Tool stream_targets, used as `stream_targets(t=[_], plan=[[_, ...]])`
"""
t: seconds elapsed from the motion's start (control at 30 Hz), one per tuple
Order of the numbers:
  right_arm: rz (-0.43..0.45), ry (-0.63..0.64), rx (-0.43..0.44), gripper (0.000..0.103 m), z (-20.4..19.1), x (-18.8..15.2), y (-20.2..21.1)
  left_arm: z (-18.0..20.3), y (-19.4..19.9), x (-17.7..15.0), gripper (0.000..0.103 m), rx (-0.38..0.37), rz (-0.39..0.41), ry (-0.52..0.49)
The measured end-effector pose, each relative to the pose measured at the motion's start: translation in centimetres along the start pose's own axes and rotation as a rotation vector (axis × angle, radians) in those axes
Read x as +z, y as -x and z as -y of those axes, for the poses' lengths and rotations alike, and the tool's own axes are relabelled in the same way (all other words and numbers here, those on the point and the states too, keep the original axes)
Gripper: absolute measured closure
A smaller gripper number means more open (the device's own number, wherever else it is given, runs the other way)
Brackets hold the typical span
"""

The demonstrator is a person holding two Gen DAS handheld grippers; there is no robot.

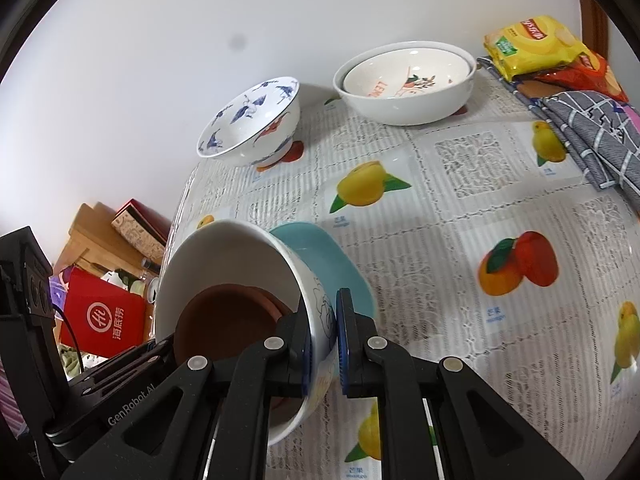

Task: Organize plates and bowls
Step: 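Lower the white bowl with both grippers onto the blue plate, then open both grippers to release the white bowl rim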

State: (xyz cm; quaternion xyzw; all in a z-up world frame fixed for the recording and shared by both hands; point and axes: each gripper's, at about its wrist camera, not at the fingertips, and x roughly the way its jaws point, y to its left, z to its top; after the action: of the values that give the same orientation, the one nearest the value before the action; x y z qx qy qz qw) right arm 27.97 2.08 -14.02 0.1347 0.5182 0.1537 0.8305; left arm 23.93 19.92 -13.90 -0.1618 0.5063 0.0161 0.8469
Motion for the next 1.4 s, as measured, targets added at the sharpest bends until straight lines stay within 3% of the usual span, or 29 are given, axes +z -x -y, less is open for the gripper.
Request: stream_targets(t=[0.5,0.83,0.93,1.07,1.27,1.4], plan=[[-0.085,-0.007,0.015,0.092,0.4,0.7,-4.5,-1.3,-3.6,0.9,0.094,0.032,-0.059,0.018],[-0.112,0.030,0.022,0.091,0.6,1.3,-6.6,-1.6,-4.7,1.7,0.093,0.004,-0.062,0.011],[-0.107,0.055,0.029,0.090,0.5,1.3,-6.5,-1.8,-4.7,1.7,0.089,0.000,-0.061,0.008],[-0.064,0.132,-0.024,0.088,-0.2,1.1,-5.8,-1.7,-4.4,1.3,0.085,0.020,-0.057,-0.023],[-0.048,0.115,-0.040,0.084,0.2,0.8,-3.9,-1.0,-2.8,0.4,0.081,0.033,-0.057,-0.067],[-0.020,0.132,-0.053,0.076,0.2,-0.1,-1.3,-0.8,-0.8,-0.8,0.068,0.072,-0.025,-0.069]])
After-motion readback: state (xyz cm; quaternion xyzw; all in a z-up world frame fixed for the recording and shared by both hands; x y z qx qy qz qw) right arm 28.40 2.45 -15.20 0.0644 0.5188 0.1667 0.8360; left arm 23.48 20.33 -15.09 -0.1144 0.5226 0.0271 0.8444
